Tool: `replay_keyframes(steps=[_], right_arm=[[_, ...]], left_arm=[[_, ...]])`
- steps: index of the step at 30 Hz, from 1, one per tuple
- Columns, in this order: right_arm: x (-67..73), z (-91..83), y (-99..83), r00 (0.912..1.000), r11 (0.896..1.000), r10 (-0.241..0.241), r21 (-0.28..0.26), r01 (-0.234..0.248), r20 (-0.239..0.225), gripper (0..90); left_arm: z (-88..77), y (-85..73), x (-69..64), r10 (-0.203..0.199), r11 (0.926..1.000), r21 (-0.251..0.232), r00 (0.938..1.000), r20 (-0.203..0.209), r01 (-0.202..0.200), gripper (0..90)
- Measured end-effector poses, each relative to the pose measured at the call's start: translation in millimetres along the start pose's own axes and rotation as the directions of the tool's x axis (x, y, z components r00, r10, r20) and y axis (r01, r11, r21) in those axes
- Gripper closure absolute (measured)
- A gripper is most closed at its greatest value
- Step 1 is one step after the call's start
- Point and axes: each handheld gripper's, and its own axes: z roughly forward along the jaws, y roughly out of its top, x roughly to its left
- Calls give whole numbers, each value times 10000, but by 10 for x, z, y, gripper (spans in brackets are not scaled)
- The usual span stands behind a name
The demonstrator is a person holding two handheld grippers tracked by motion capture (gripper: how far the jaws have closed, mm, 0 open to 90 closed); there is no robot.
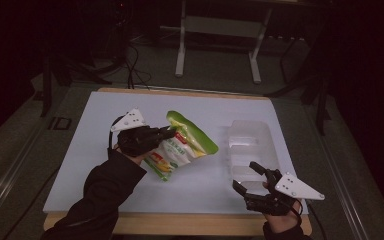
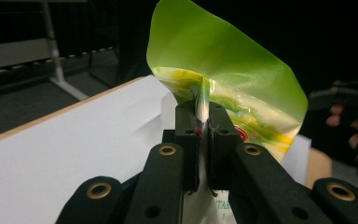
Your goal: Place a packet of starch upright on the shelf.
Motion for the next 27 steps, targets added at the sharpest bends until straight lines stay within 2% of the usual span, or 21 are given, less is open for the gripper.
replay_keyframes(steps=[1, 5, 10, 11, 13, 15, 18, 21, 27], right_arm=[[12, 5, 19, 10000, 10000, -70, -39, 70, 13, 208], [42, 23, 73, 9997, 9996, -227, -165, 229, 126, 227], [81, 150, 206, 9992, 9992, -391, -67, 392, 53, 221], [88, 176, 234, 9993, 9992, -380, -94, 380, 19, 216], [93, 207, 261, 9992, 9992, -393, -110, 393, -30, 211], [89, 307, 337, 9997, 9996, -245, -107, 245, -43, 203], [75, 375, 377, 9999, 9997, -150, -198, 150, -12, 202], [37, 518, 441, 10000, 9997, 39, -251, -40, -58, 188], [26, 689, 464, 9992, 9990, 379, -250, -383, -132, 179]], left_arm=[[12, 2, 6, -133, 9999, -106, 9999, 92, 134, 861], [56, 21, -19, -191, 9993, -303, 9997, 143, 195, 861], [132, 53, -131, -130, 9975, -703, 9999, -100, 122, 861], [165, 63, -163, -269, 9954, -923, 9994, -222, 248, 861], [179, 66, -174, -402, 9938, -1053, 9988, -295, 369, 861], [215, 73, -202, -817, 9856, -1521, 9954, -497, 733, 861], [239, 81, -234, -900, 9818, -1725, 9946, -517, 799, 861], [295, 94, -294, -867, 9807, -1812, 9940, -674, 732, 861], [415, 129, -399, -676, 9825, -1775, 9962, -557, 568, 861]])
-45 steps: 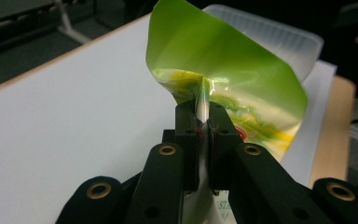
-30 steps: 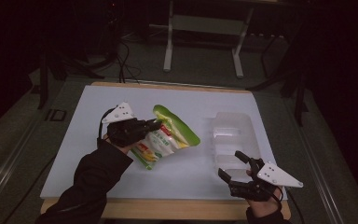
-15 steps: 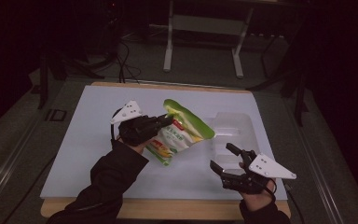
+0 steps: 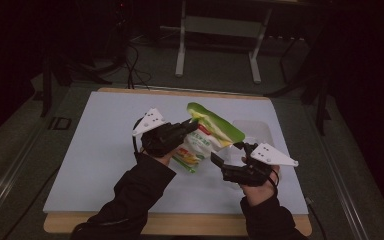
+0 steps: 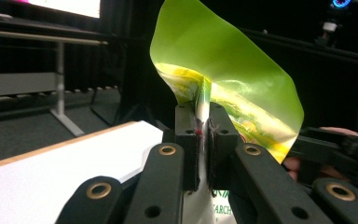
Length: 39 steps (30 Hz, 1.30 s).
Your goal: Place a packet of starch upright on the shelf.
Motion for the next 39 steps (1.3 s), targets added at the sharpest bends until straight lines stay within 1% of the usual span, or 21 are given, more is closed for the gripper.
replay_keyframes(steps=[4, 5, 8, 9, 11, 12, 13, 14, 16, 19, 21, 23, 26, 31, 33, 34, 35, 36, 37, 38, 39], right_arm=[[-9, 57, -3, 9998, 10000, -22, 3, 22, 196, 220], [-19, 68, -5, 9999, 10000, -2, 64, 1, 134, 230], [-34, 80, -15, 9998, 9999, 20, 160, -24, 207, 261], [-54, 90, -23, 9999, 9995, 113, 284, -116, 103, 299], [-59, 92, -28, 9999, 9992, 130, 368, -133, 93, 299], [-59, 92, -28, 9999, 9992, 130, 368, -133, 93, 348], [-78, 88, -32, 10000, 9978, -75, 663, 77, -38, 478], [-91, 85, -29, 9995, 9968, -63, 795, 86, -296, 563], [-126, 83, -26, 9985, 9951, 237, 967, -188, -494, 674], [-193, 68, -1, 9937, 9921, 573, 1170, -458, -966, 751], [-211, 51, 40, 9909, 9884, 684, 1426, -516, -1159, 777], [-225, 30, 88, 9894, 9880, 565, 1500, -362, -1335, 788], [-245, 2, 152, 9872, 9875, 416, 1568, -172, -1537, 790], [-268, -31, 230, 9858, 9848, 198, 1735, 95, -1665, 809], [-294, -61, 262, 9862, 9832, 40, 1806, 264, -1657, 811], [-303, -72, 272, 9866, 9828, 26, 1824, 276, -1632, 812], [-309, -85, 284, 9868, 9816, -31, 1881, 339, -1617, 812], [-309, -85, 284, 9868, 9816, -31, 1881, 339, -1617, 812], [-333, -118, 302, 9881, 9816, -76, 1876, 367, -1535, 813], [-333, -118, 302, 9881, 9816, -76, 1876, 367, -1535, 813], [-343, -129, 309, 9886, 9813, -109, 1884, 394, -1502, 813]], left_arm=[[61, 1, -56, 89, 10000, 4, 9998, 160, -89, 861], [94, 5, -103, 256, 9997, 43, 9993, 285, -257, 861], [119, 5, -143, 267, 9996, 16, 9989, 393, -268, 861], [140, 7, -172, 349, 9994, 25, 9982, 497, -351, 860], [140, 7, -172, 349, 9994, 25, 9982, 497, -351, 860], [160, 9, -204, 366, 9993, 39, 9976, 581, -369, 860], [167, 5, -214, 423, 9991, 50, 9976, 540, -427, 860], [176, 0, -225, 472, 9988, 64, 9977, 484, -476, 860], [186, -3, -219, 357, 9993, 112, 9977, 570, -364, 860], [191, -4, -205, 404, 9989, 194, 9973, 621, -417, 860], [190, 2, -185, 352, 9991, 188, 9964, 767, -367, 859], [181, 17, -175, 259, 9996, 99, 9947, 998, -270, 858], [175, 42, -177, 268, 9996, 68, 9933, 1120, -277, 857], [177, 85, -144, 236, 9995, 155, 9900, 1393, -260, 847], [165, 126, -102, 203, 9995, 187, 9844, 1750, -239, 788], [165, 126, -102, 203, 9995, 187, 9844, 1750, -239, 716], [160, 141, -93, 165, 9997, 136, 9803, 1966, -195, 664], [152, 157, -94, 242, 9995, 151, 9788, 2034, -278, 664], [142, 174, -92, 339, 9991, 186, 9775, 2083, -386, 551], [136, 182, -89, 363, 9989, 197, 9765, 2126, -414, 551], [127, 191, -88, 424, 9986, 228, 9773, 2075, -481, 495]])
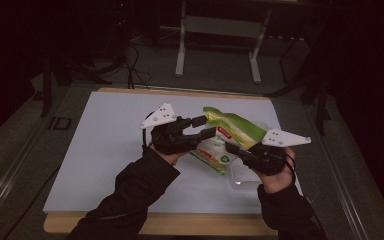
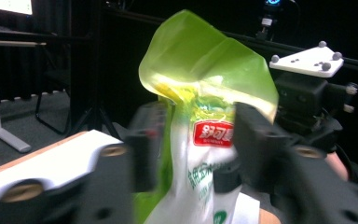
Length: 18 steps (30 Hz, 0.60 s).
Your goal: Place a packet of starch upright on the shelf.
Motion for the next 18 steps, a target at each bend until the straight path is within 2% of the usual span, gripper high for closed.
replay_keyframes(steps=[2, 3, 5, 6, 8, 9, 10, 11, 12, 13, 14, 17, 18], right_arm=[[-26, -46, 15, 10000, 10000, 8, -43, -7, 78, 813], [-42, -80, 27, 9999, 9999, 4, -127, -2, 149, 813], [-64, -131, 53, 9997, 9998, -29, -188, 33, 233, 813], [-101, -190, 85, 9995, 9996, -55, -273, 63, 302, 812], [-123, -220, 102, 9994, 9994, 8, -335, 4, 332, 813], [-180, -288, 140, 9990, 9990, -78, -427, 96, 432, 812], [-180, -288, 140, 9990, 9990, -78, -427, 96, 432, 812], [-200, -312, 151, 9990, 9988, -74, -472, 94, 437, 812], [-259, -374, 181, 9986, 9984, -162, -533, 189, 498, 812], [-288, -407, 194, 9986, 9983, -174, -549, 202, 508, 812], [-319, -440, 205, 9985, 9979, -239, -590, 269, 502, 812], [-373, -510, 224, 9983, 9977, -316, -581, 344, 490, 812], [-420, -583, 237, 9980, 9975, -386, -574, 415, 507, 812]], left_arm=[[-35, 2, 7, 148, 9999, -33, 9999, -15, -148, 436], [-49, -1, 11, 239, 9997, 21, 9997, -64, -239, 331], [-71, -9, 22, 350, 9992, 186, 9992, -194, -346, 297], [-96, -27, 40, 439, 9984, 379, 9987, -272, -428, 172], [-113, -42, 55, 342, 9984, 464, 9989, -308, -327, 163], [-132, -57, 72, 278, 9975, 669, 9987, -428, -249, 118], [-132, -57, 72, 278, 9975, 669, 9987, -428, -249, 95], [-145, -70, 85, 198, 9969, 767, 9987, -471, -162, 95], [-162, -85, 98, 126, 9961, 880, 9986, -511, -81, 14], [-212, -118, 123, 120, 9932, 1164, 9981, -596, -50, 14], [-212, -118, 123, 120, 9932, 1164, 9981, -596, -50, 13], [-313, -178, 140, 264, 9872, 1590, 9944, -1027, -98, 12], [-389, -222, 169, 144, 9843, 1763, 9929, -1184, 67, 1]])
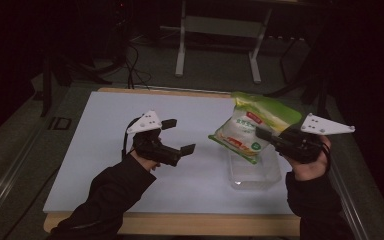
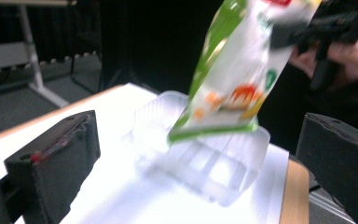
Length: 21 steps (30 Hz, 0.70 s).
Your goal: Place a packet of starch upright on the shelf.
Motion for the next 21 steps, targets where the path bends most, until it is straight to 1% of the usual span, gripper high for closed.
replay_keyframes(steps=[1, 3, 4, 5, 7, 8, 10, 11, 12, 13, 14, 15, 16, 17, 18, 19, 20, 21], right_arm=[[0, 0, 0, 10000, 10000, 0, 0, 0, 0, 812], [-50, -80, 8, 9999, 9999, -147, 18, 147, 59, 812], [-99, -138, 7, 9998, 9999, -154, 54, 153, 84, 812], [-126, -170, 3, 9999, 9999, -112, 96, 111, 108, 812], [-182, -231, -10, 9998, 9998, -98, 179, 95, 168, 812], [-182, -231, -10, 9998, 9998, -98, 179, 95, 168, 812], [-229, -288, -33, 9999, 9996, -101, 278, 98, 133, 812], [-271, -331, -64, 9999, 9993, 14, 369, -18, 133, 812], [-282, -348, -82, 9999, 9991, 5, 433, -11, 137, 812], [-282, -348, -82, 9999, 9991, 5, 433, -11, 137, 812], [-309, -370, -117, 9999, 9982, -48, 600, 42, 95, 812], [-309, -370, -117, 9999, 9982, -48, 600, 42, 95, 812], [-322, -374, -136, 10000, 9977, -47, 678, 42, 64, 812], [-345, -374, -175, 10000, 9963, -29, 862, 34, -61, 811], [-356, -371, -195, 9999, 9954, -60, 957, 74, -156, 811], [-371, -364, -221, 9993, 9941, -16, 1086, 56, -375, 811], [-380, -357, -238, 9988, 9933, -10, 1152, 66, -482, 811], [-380, -357, -238, 9988, 9933, -10, 1152, 66, -482, 811]], left_arm=[[0, 0, 0, 0, 10000, 0, 10000, 0, 0, 1], [-66, -74, 38, -85, 9998, 198, 9998, -184, 89, 0], [-113, -133, 65, -93, 9993, 371, 9996, -276, 103, 1], [-113, -133, 65, -93, 9993, 371, 9996, -276, 103, 1], [-159, -202, 87, -77, 9987, 510, 9994, -325, 94, 1], [-182, -238, 94, -78, 9984, 551, 9993, -367, 98, 1], [-232, -321, 109, 21, 9984, 560, 9994, -339, -2, 1], [-246, -351, 108, 53, 9986, 534, 9993, -361, -34, 1], [-281, -428, 99, 243, 9986, 470, 9992, -326, -227, 1], [-281, -428, 99, 243, 9986, 470, 9992, -326, -227, 1], [-305, -509, 84, 435, 9979, 497, 9985, -334, -418, 1], [-305, -509, 84, 435, 9979, 497, 9985, -334, -418, 1], [-316, -560, 79, 473, 9975, 534, 9985, -287, -457, 1], [-325, -630, 79, 355, 9971, 690, 9988, -350, -330, 1], [-335, -681, 86, 297, 9970, 732, 9989, -357, -270, 1], [-342, -710, 91, 240, 9968, 775, 9990, -365, -211, 1], [-350, -748, 99, 145, 9968, 791, 9991, -390, -114, 1], [-350, -748, 99, 145, 9968, 791, 9991, -390, -114, 1]])
